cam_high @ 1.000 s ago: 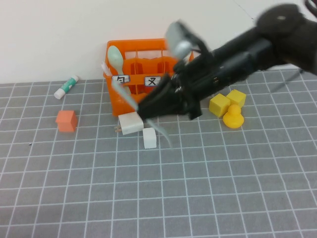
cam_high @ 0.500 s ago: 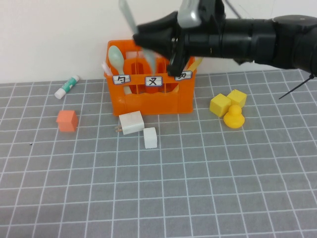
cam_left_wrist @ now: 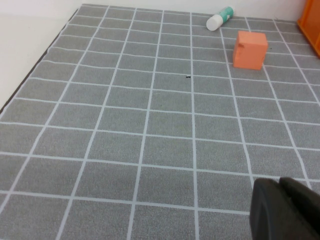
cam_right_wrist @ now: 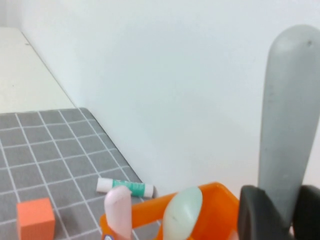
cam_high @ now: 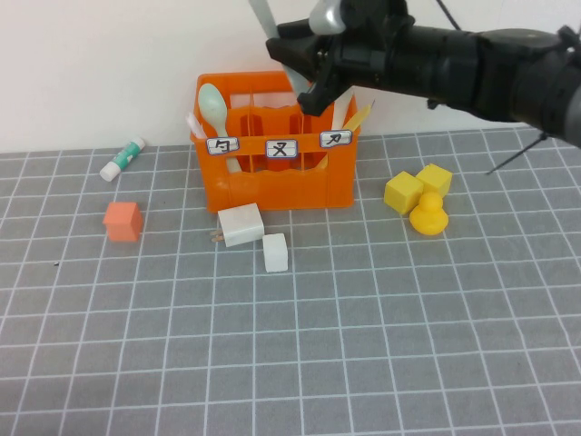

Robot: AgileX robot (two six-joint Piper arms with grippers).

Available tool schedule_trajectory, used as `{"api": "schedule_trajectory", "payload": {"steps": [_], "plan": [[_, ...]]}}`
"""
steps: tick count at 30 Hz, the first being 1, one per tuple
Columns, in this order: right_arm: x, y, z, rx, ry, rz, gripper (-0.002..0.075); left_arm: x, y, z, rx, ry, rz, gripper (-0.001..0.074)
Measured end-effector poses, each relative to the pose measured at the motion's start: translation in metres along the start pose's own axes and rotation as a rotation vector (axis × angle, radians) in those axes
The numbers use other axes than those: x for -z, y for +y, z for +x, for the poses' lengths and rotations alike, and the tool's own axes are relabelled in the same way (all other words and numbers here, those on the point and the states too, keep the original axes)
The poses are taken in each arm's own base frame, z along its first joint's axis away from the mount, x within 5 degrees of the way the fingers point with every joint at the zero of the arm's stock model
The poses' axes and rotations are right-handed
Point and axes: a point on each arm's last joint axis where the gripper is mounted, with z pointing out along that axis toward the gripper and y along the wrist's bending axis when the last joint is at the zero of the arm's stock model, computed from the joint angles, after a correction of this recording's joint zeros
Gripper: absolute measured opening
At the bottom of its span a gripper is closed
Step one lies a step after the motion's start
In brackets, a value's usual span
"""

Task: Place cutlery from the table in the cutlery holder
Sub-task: Place the fork on the box

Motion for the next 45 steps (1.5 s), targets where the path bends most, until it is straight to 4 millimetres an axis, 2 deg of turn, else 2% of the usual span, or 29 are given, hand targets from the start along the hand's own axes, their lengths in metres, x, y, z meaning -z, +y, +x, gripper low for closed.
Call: {"api": "schedule_trajectory", "payload": {"steps": [10, 21, 28, 38, 41, 45], "plan": [[-0.031, -0.01, 0.022, -0.003, -0.033, -0.023, 0.0139, 0.0, 0.0, 0.0, 0.0, 0.0, 0.0, -0.0001], [-0.041, -0.004, 0.039, -0.037, -0.05, -0.103, 0.0139, 0.0, 0.0, 0.0, 0.0, 0.0, 0.0, -0.0001], [-0.04, -0.003, 0.038, -0.082, -0.052, -0.112, 0.0209, 0.0, 0.0, 0.0, 0.0, 0.0, 0.0, -0.0001], [-0.039, -0.003, 0.037, -0.112, -0.067, -0.139, 0.0223, 0.0, 0.0, 0.0, 0.0, 0.0, 0.0, -0.0001], [-0.031, -0.008, 0.035, -0.171, -0.088, -0.178, 0.0216, 0.0, 0.0, 0.0, 0.0, 0.0, 0.0, -0.0001], [-0.008, -0.023, 0.022, -0.303, -0.137, -0.252, 0.0146, 0.0, 0.0, 0.0, 0.0, 0.0, 0.0, -0.0001]]}}
